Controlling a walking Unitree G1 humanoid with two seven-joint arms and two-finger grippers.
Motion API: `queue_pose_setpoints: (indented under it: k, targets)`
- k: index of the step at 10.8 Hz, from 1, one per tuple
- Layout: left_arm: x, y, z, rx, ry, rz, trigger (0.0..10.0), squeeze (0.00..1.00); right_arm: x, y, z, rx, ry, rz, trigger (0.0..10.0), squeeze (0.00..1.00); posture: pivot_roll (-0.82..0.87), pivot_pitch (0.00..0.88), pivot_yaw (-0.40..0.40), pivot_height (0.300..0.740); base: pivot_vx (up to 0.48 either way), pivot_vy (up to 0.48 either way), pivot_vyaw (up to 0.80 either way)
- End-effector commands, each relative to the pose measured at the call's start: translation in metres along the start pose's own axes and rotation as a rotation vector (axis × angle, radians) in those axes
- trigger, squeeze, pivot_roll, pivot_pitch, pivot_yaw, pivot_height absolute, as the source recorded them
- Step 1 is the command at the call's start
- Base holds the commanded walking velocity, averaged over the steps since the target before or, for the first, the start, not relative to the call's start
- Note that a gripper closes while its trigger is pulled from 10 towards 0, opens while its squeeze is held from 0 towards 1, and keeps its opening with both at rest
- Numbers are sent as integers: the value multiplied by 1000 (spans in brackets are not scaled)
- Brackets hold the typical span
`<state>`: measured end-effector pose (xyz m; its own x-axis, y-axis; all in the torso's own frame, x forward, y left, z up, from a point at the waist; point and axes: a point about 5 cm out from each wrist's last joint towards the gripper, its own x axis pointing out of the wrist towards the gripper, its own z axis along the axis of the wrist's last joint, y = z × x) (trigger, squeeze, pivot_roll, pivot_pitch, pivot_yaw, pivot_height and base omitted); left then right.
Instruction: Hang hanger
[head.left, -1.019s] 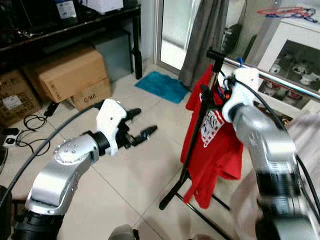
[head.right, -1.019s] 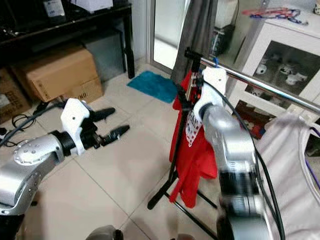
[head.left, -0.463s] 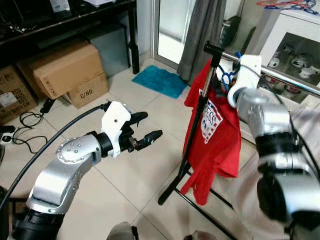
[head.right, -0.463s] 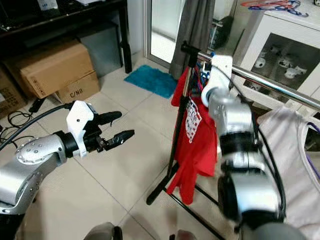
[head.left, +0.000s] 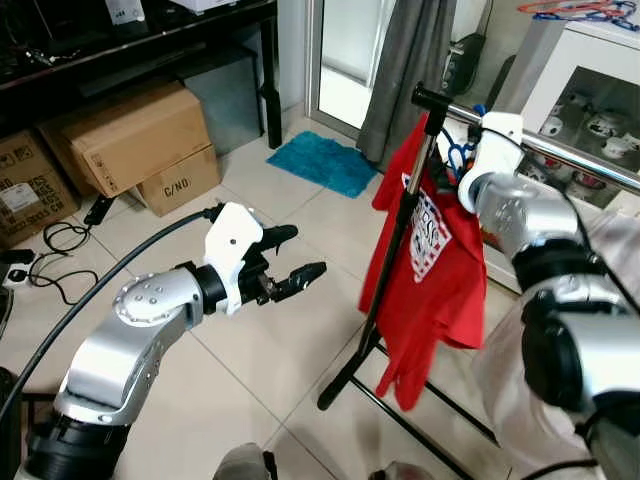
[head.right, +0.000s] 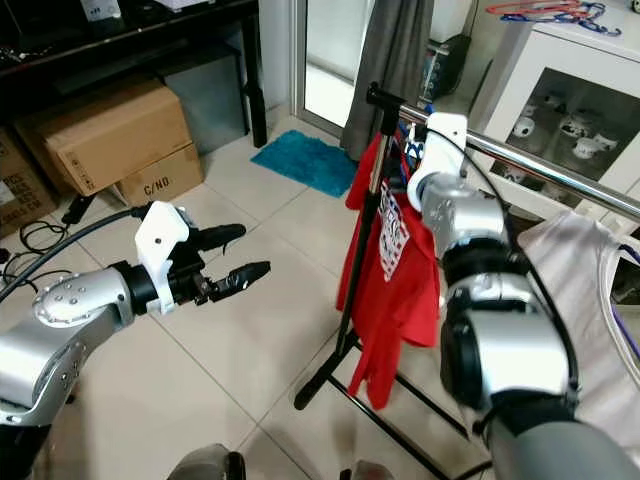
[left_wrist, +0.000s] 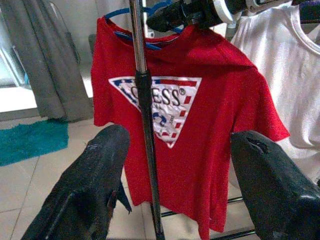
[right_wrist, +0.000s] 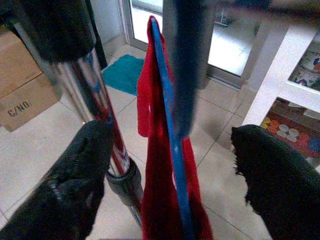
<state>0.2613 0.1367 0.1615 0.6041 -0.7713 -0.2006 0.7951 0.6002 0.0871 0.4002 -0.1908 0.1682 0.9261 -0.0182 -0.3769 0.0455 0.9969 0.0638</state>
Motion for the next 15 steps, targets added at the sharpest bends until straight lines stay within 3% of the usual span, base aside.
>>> queue_pose_setpoints:
  k: [1,5,11,15]
  targets:
    - [3,-1,0,7,7,-22,10000,0,0,-7,8,22,-24,-5,0,0,7,0,-18,740,0,0,0]
    - [4,0,4,15,6,-36,10000,0,1,-14,15,48,-55,-36,0,0,-4,0,-5,740,0,0,0]
    - [9,-1,8,19,-8,-43,10000,0,4,-7,10,79,-72,-30,0,0,-7,0,-8,740,0,0,0]
    - [9,1,9,14,-24,-28,10000,0,4,4,8,80,-98,63,0,0,-8,0,-11,740,0,0,0]
